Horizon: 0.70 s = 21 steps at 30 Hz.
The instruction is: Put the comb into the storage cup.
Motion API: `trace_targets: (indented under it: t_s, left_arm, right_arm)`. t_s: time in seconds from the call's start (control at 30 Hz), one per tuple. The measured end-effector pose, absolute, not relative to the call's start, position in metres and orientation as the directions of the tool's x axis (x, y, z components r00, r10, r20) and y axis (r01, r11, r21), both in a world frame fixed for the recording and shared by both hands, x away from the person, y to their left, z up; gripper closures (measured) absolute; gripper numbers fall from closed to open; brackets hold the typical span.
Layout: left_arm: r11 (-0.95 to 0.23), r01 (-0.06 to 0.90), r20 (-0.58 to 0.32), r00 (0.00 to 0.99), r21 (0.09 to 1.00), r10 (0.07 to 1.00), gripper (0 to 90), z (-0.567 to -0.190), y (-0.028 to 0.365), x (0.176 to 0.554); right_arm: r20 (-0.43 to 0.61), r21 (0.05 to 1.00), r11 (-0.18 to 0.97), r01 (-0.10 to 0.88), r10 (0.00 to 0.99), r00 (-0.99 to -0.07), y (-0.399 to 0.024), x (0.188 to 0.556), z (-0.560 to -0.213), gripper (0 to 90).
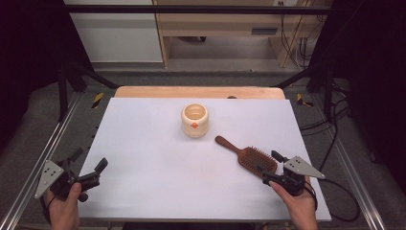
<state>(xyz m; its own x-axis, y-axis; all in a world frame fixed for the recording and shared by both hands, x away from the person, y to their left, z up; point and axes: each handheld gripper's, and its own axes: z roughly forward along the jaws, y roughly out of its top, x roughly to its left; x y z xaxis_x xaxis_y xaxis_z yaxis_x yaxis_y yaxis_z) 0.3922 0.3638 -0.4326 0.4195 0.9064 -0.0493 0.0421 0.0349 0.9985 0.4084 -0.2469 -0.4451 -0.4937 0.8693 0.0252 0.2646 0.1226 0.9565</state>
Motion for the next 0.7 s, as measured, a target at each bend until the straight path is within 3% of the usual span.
trace_targets:
  t_s: [0.1,0.17,0.23,0.53,0.7]
  left_arm:
    - [0.033,0.044,-0.048,0.42,0.998,0.906,1.9,-0.433,0.364,0.392]
    - [0.031,0.045,-0.047,0.42,0.999,0.906,2.1,-0.433,0.363,0.392]
    - [0.03,0.046,-0.047,0.421,0.998,0.906,2.1,-0.433,0.363,0.393]
    - [0.023,0.048,-0.041,0.413,0.999,0.91,2.3,-0.433,0.364,0.393]
    - [0.027,0.052,-0.046,0.417,0.998,0.908,2.4,-0.433,0.364,0.393]
  right_arm:
    - [0.018,0.953,0.138,0.269,0.862,-0.507,-0.245,0.408,-0.445,35.2]
    - [0.004,0.949,0.161,0.269,0.852,-0.524,-0.244,0.408,-0.446,44.9]
    - [0.004,0.949,0.164,0.27,0.849,-0.529,-0.244,0.407,-0.446,47.4]
    - [-0.05,0.934,0.242,0.263,0.818,-0.574,-0.238,0.406,-0.449,75.9]
    - [-0.06,0.918,0.279,0.282,0.799,-0.598,-0.235,0.405,-0.452,85.2]
